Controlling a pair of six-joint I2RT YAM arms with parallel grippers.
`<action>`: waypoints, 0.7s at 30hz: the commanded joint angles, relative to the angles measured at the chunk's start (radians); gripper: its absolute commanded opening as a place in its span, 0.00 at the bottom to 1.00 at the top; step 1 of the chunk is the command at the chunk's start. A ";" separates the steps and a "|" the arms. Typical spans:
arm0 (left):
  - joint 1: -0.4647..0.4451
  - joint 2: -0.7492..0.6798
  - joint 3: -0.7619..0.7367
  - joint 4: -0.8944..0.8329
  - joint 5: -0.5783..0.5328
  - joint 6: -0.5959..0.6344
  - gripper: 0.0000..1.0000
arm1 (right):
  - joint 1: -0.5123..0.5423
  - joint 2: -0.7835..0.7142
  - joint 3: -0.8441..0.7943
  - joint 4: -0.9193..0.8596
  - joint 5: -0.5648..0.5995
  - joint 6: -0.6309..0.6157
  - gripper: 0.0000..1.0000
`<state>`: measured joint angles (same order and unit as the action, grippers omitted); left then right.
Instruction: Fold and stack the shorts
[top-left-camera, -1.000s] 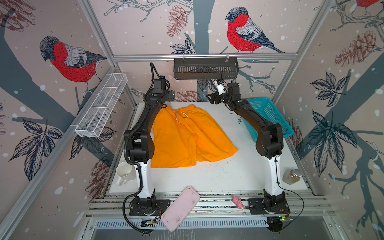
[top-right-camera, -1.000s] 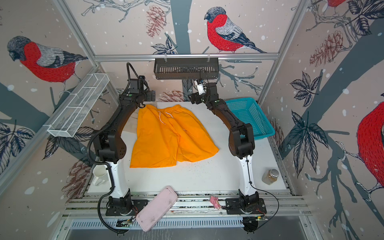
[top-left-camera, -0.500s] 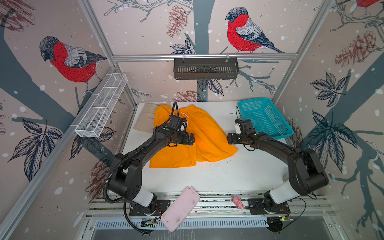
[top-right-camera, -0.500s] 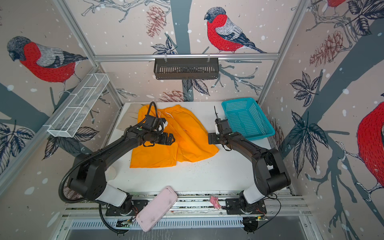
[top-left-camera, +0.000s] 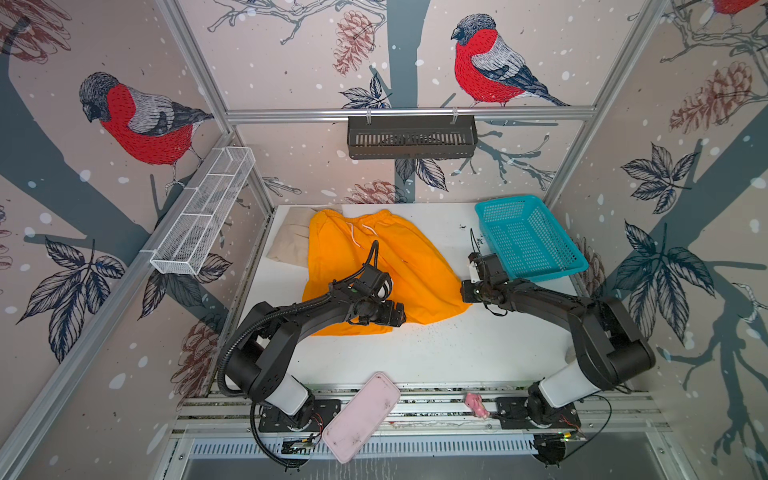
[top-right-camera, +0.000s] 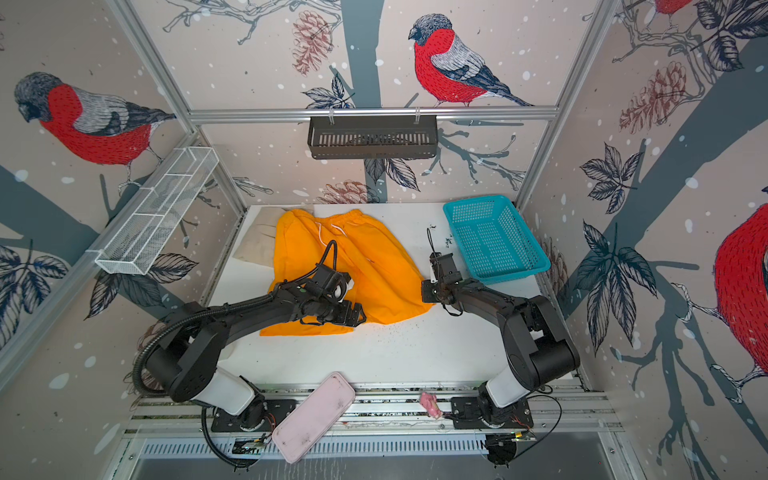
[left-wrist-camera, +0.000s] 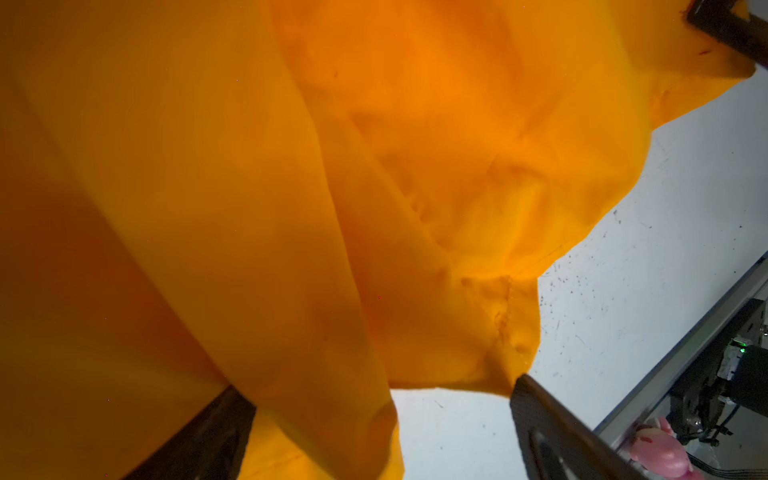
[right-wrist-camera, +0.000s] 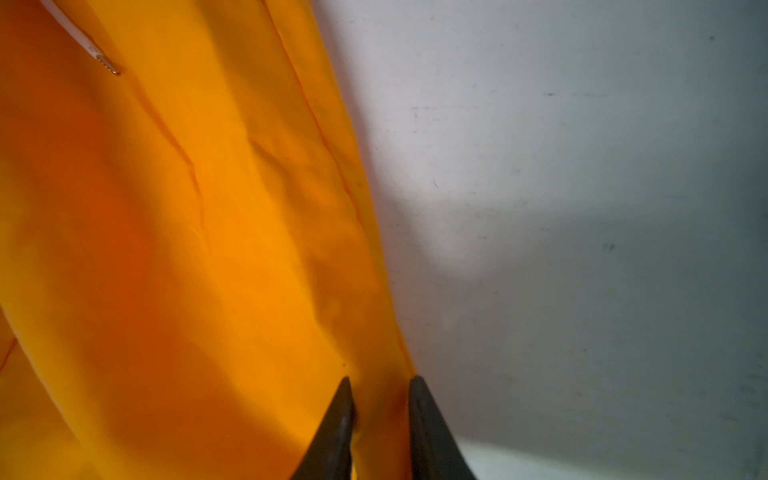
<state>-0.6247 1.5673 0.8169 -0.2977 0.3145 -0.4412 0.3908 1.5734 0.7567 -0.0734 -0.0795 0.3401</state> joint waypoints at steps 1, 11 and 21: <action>-0.007 0.003 -0.032 0.086 0.044 -0.037 0.75 | 0.000 0.022 0.001 0.033 0.001 0.005 0.14; -0.058 0.062 -0.022 0.315 0.093 -0.079 0.00 | -0.041 0.099 0.106 0.041 0.035 -0.041 0.02; -0.178 0.253 0.233 0.446 0.026 -0.135 0.11 | -0.093 0.410 0.569 -0.026 0.073 -0.139 0.34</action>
<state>-0.7792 1.7931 0.9791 0.0891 0.3714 -0.5549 0.3077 1.9419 1.2442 -0.0814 -0.0200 0.2512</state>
